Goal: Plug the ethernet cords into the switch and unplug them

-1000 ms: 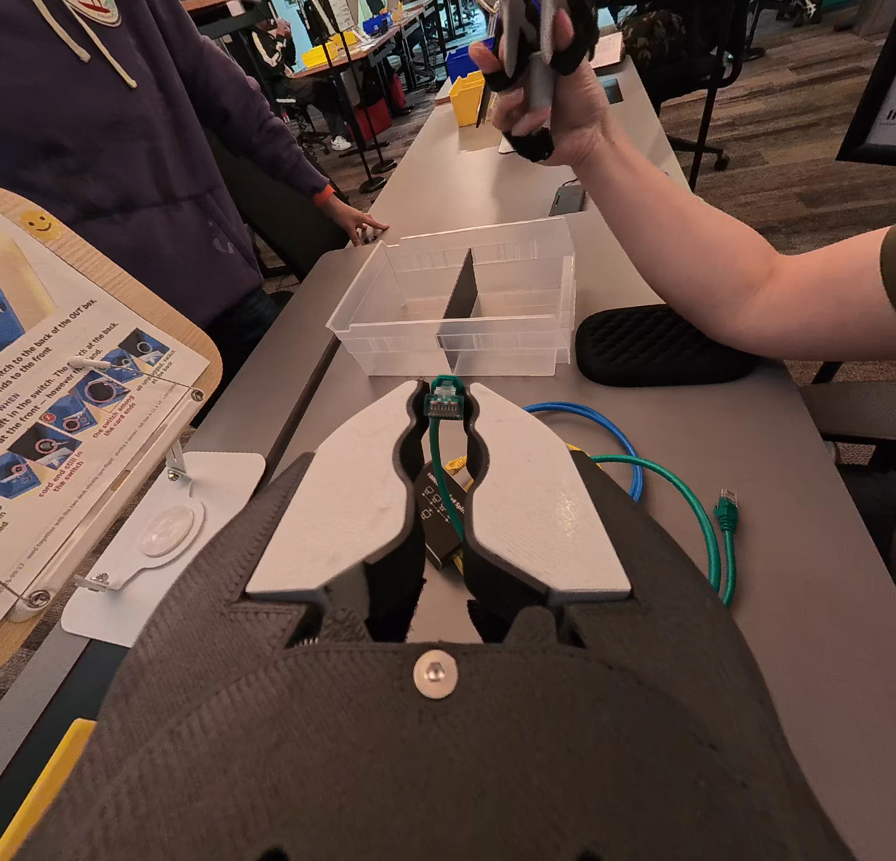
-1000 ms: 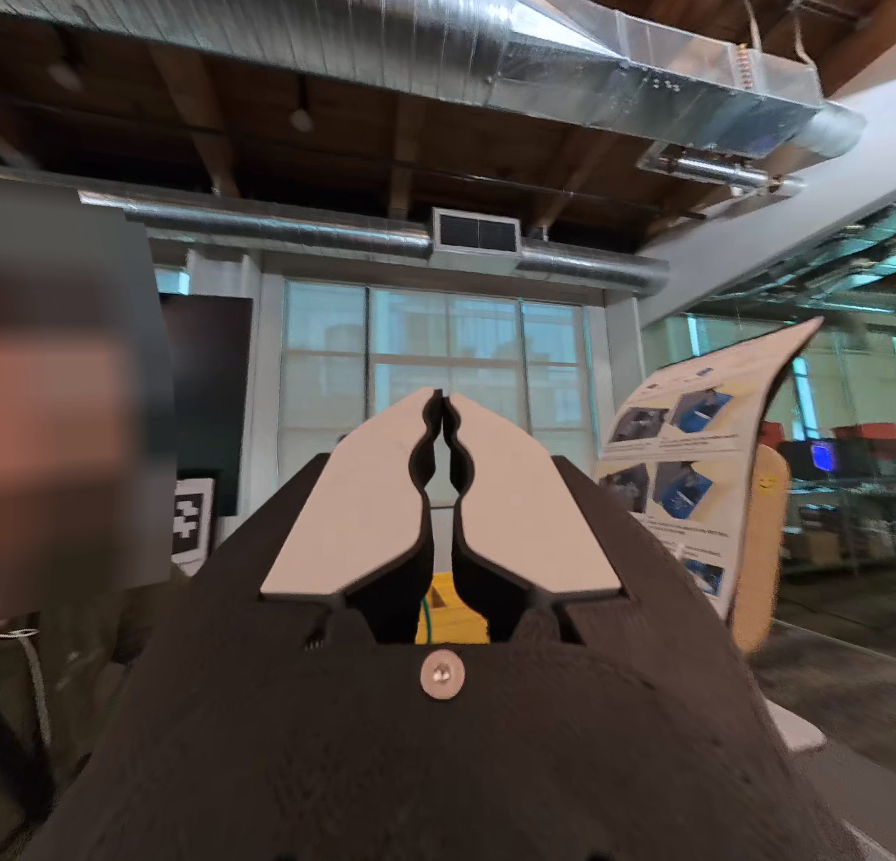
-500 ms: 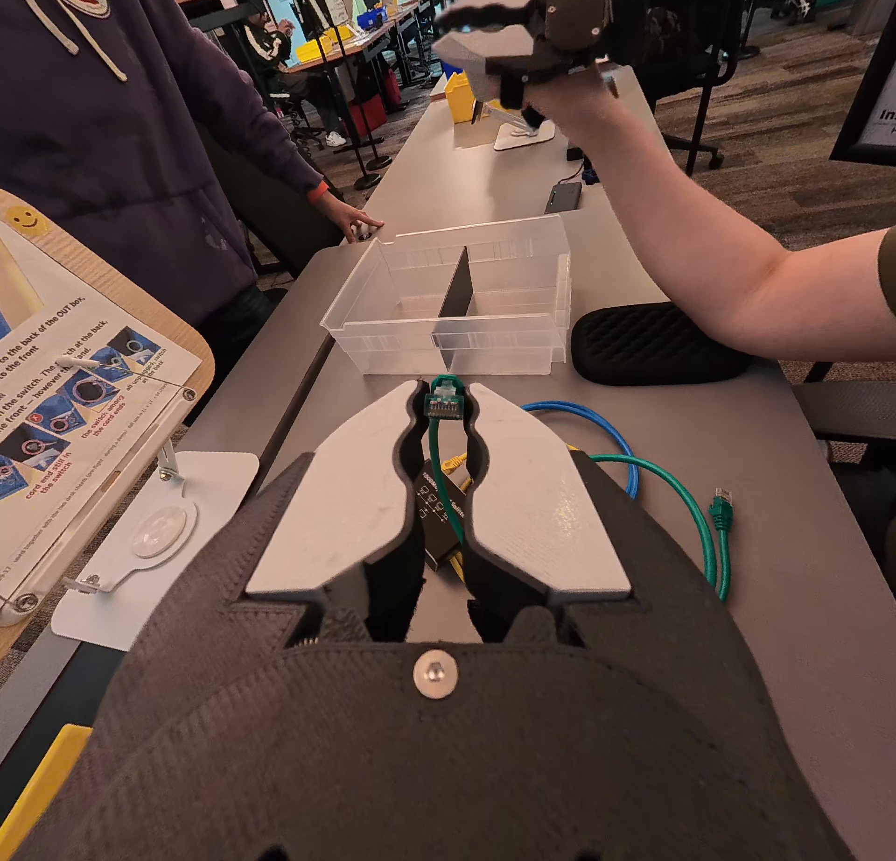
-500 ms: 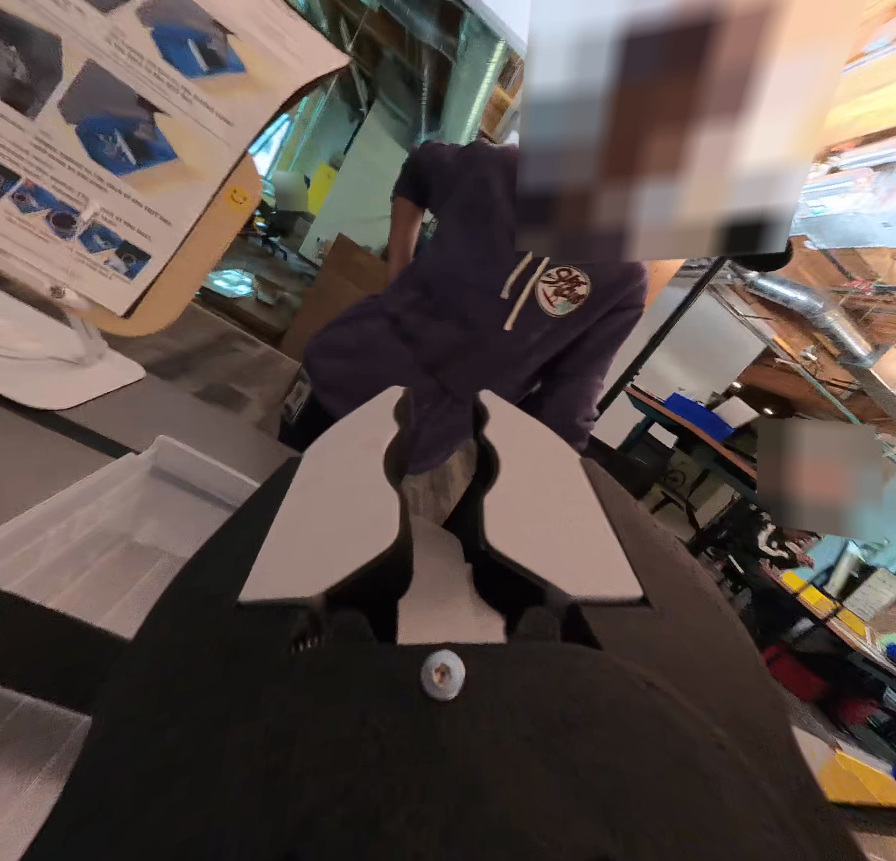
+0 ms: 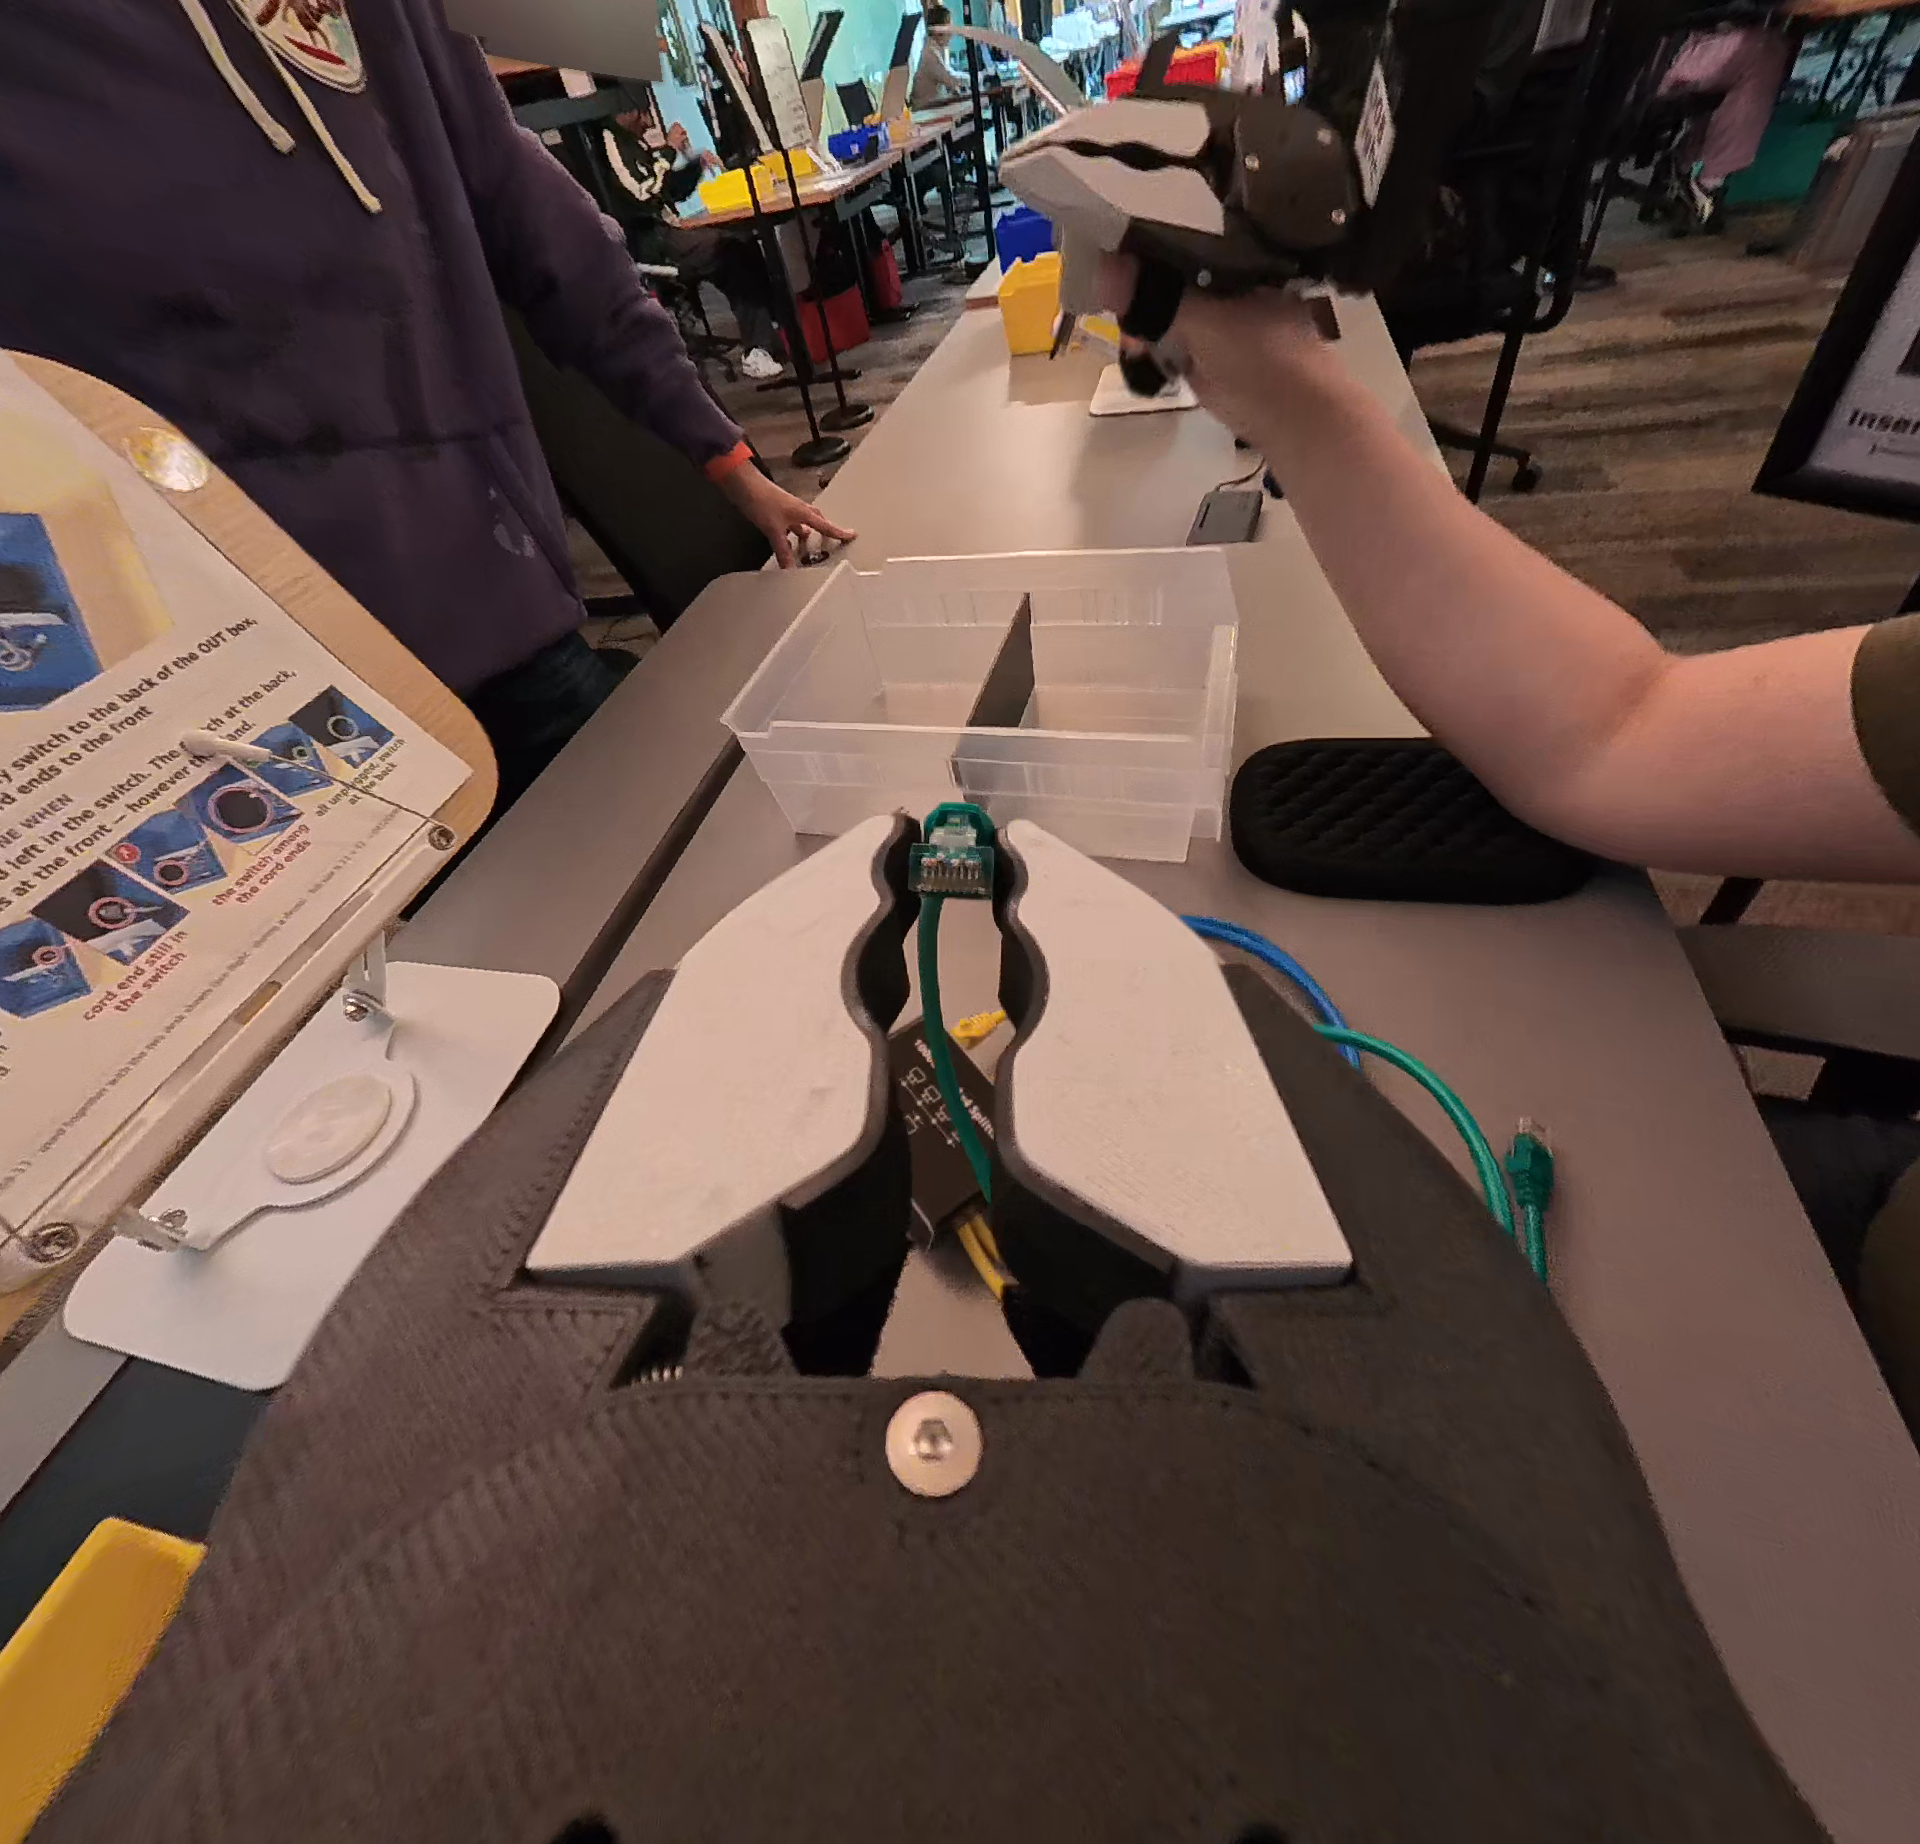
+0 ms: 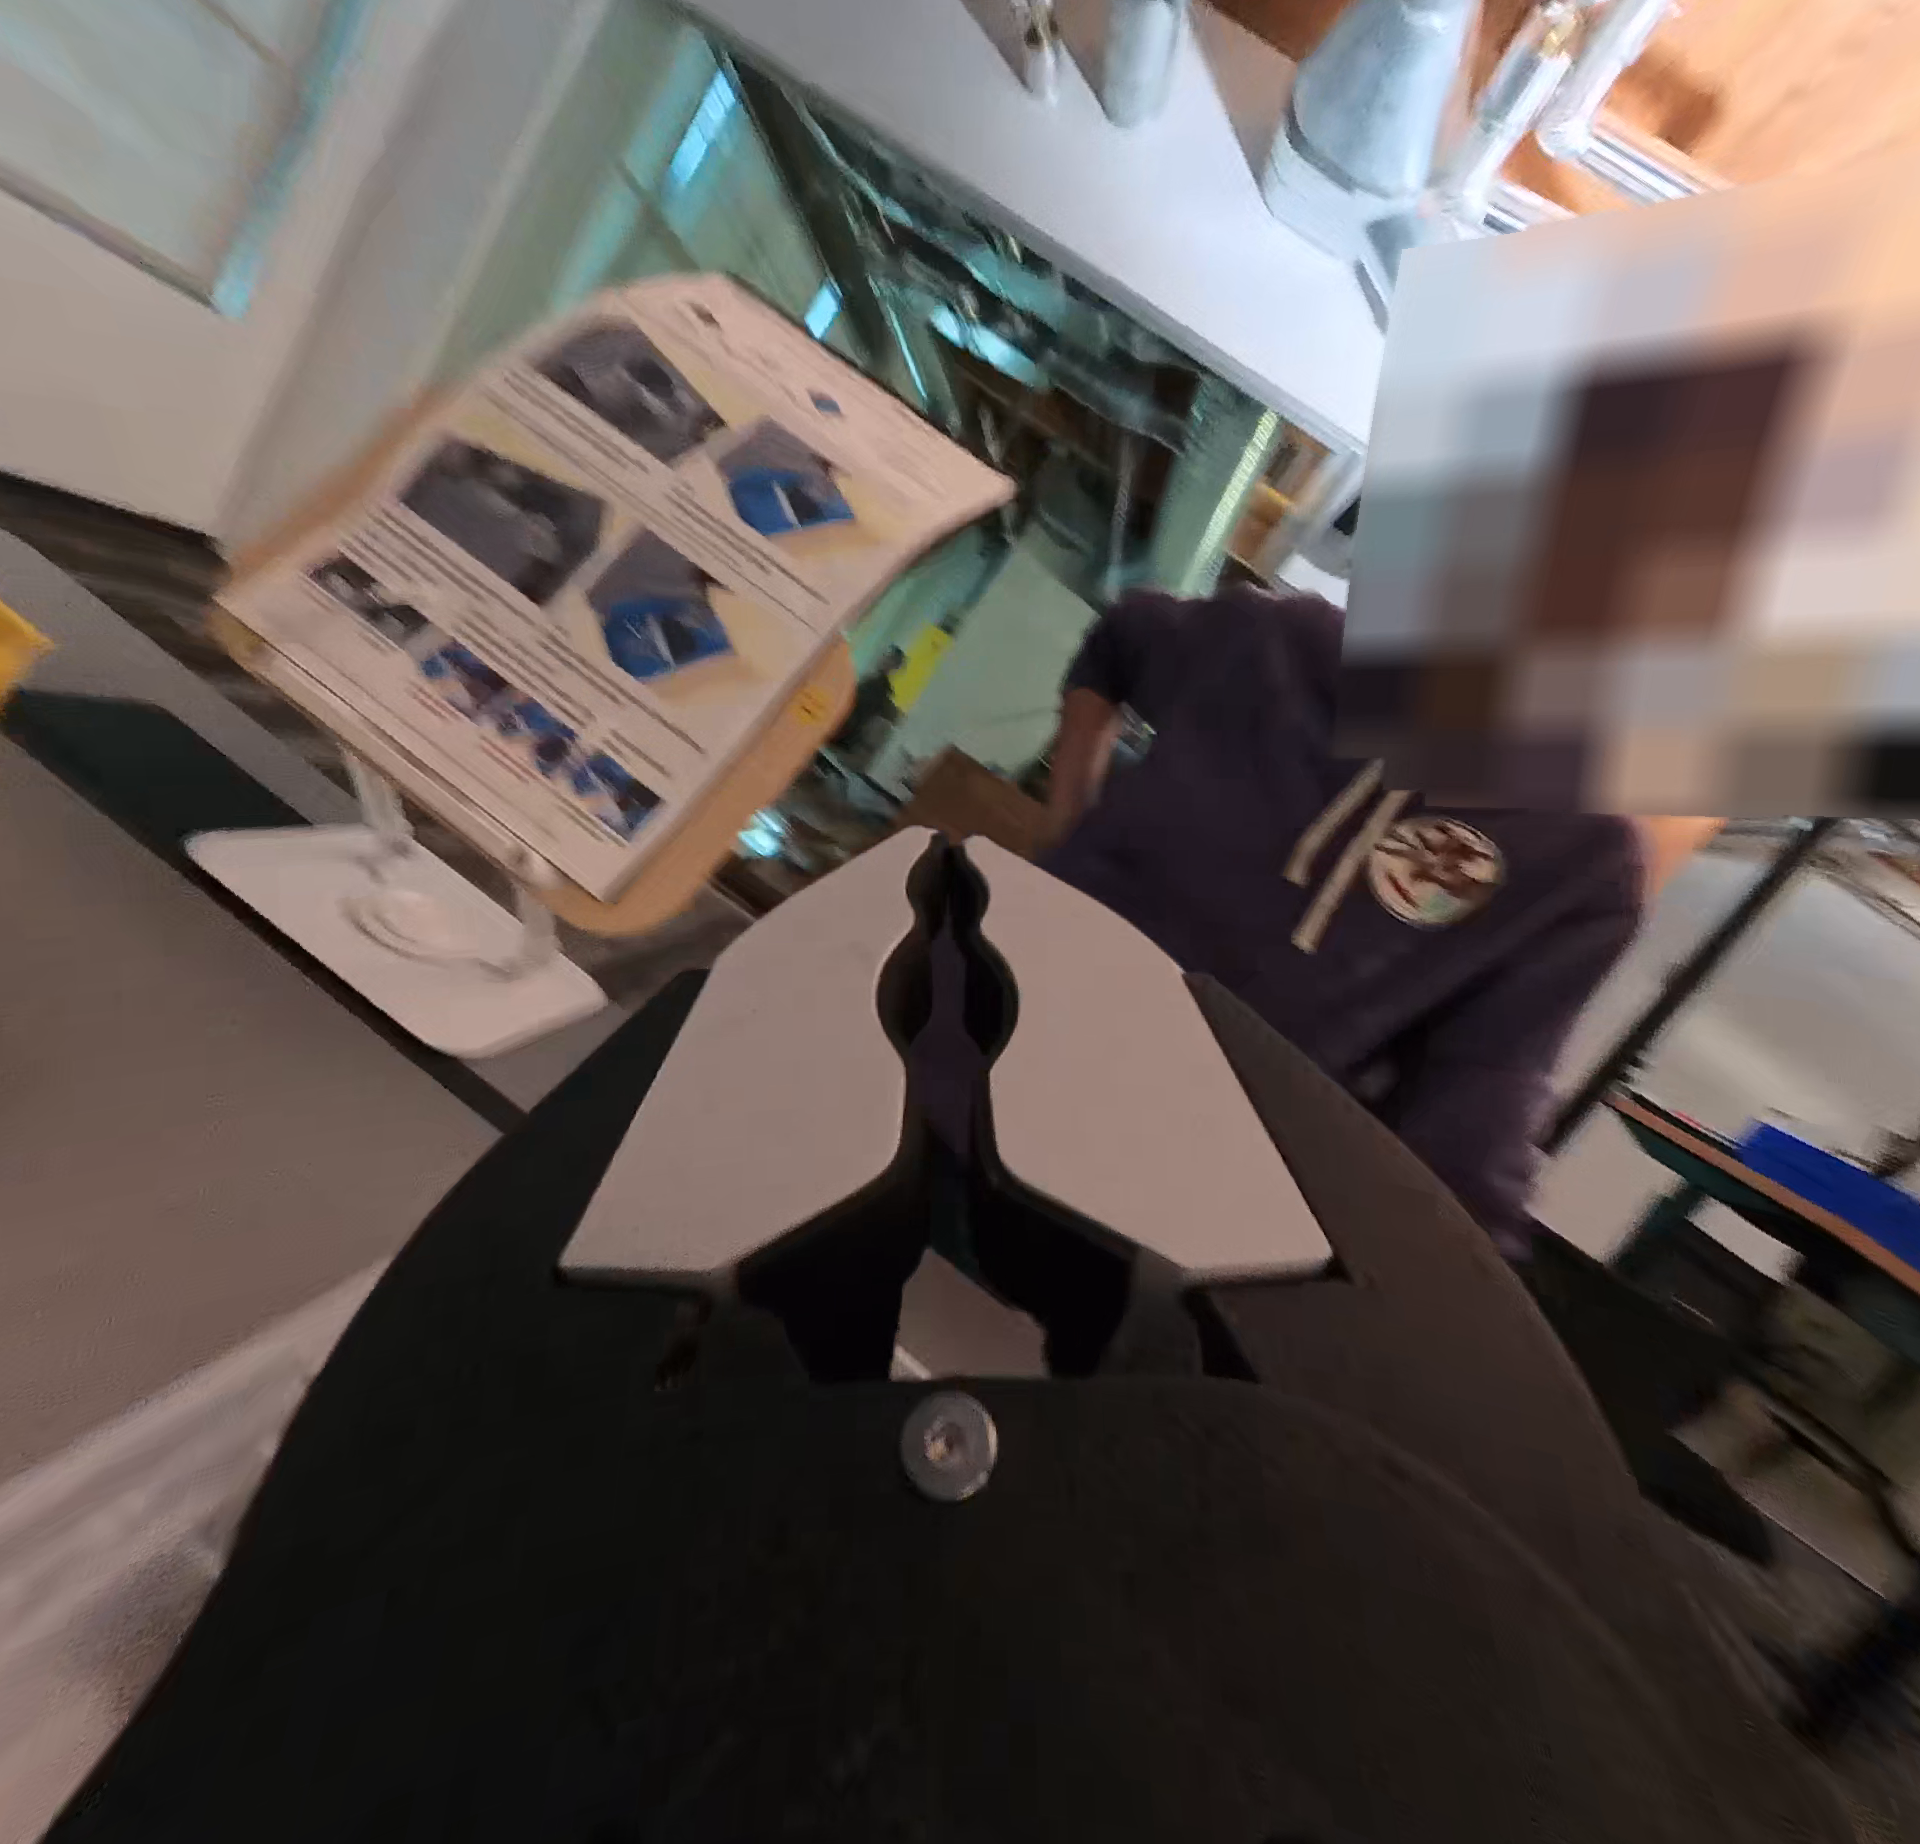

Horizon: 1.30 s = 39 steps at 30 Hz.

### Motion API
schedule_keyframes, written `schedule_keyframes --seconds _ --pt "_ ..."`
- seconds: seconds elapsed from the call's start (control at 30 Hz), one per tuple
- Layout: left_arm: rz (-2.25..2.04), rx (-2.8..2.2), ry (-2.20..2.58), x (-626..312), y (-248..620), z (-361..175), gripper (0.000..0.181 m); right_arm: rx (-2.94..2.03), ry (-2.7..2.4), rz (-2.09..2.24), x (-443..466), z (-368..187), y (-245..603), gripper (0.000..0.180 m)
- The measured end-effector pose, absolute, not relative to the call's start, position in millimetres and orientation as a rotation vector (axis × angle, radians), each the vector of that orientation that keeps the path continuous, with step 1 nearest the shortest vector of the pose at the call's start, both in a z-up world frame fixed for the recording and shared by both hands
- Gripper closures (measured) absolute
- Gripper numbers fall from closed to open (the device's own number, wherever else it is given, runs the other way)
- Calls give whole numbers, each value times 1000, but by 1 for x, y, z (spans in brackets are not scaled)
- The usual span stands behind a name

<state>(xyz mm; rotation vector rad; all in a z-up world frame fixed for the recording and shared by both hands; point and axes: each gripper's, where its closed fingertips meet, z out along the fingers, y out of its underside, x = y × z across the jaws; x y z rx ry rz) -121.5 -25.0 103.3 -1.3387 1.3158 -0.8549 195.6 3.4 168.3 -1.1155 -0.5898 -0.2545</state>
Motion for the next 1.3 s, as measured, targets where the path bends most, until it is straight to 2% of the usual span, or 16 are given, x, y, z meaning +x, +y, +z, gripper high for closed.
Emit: schedule_keyframes --seconds 0.03,0.1,0.13,0.23,0.3,0.4,0.6,0.7,0.9,0.93,1.03,1.07,1.1,1.13,1.23,1.3 --pt "-871 -1337 1304 -123 -24 105 168 -1075 -593 -180 181 172 3 179" --pt "-893 -1324 1308 -125 -26 107 168 -996 -610 111 143 182 -2 162" --pt "-891 -1319 1307 -126 -26 108 168 -976 -693 300 116 180 -10 177" --pt "-898 -1300 1312 -126 -29 110 168 -856 -799 738 51 183 -34 180" --pt "-898 -1292 1316 -125 -30 110 168 -777 -747 916 19 187 -41 153" --pt "-917 -1277 1327 -123 -35 112 168 -804 -799 1050 -34 167 -46 149" --pt "-957 -1245 1368 -115 -47 112 168 -1023 -1001 933 -111 99 -36 141" --pt "-978 -1235 1383 -111 -51 110 168 -911 -1006 986 -110 106 -50 179" --pt "-973 -1183 1375 -112 -54 116 168 -905 -1053 880 -100 110 -54 180" --pt "-964 -1175 1363 -113 -54 118 168 -875 -1038 870 -97 115 -56 177" --pt "-1003 -1144 1377 -112 -63 123 168 -932 -1034 847 -102 113 -52 143" --pt "-1011 -1135 1382 -110 -65 123 168 -939 -1054 831 -106 108 -52 143" --pt "-1014 -1129 1387 -109 -67 123 168 -932 -1067 818 -110 105 -54 150" --pt "-1021 -1125 1395 -107 -69 122 168 -910 -1092 821 -112 102 -57 173" --pt "-1025 -1157 1390 -109 -66 120 168 -906 -1115 800 -111 102 -57 174" --pt "-952 -1200 1372 -115 -56 116 150 -913 -1113 716 -106 104 -56 175"
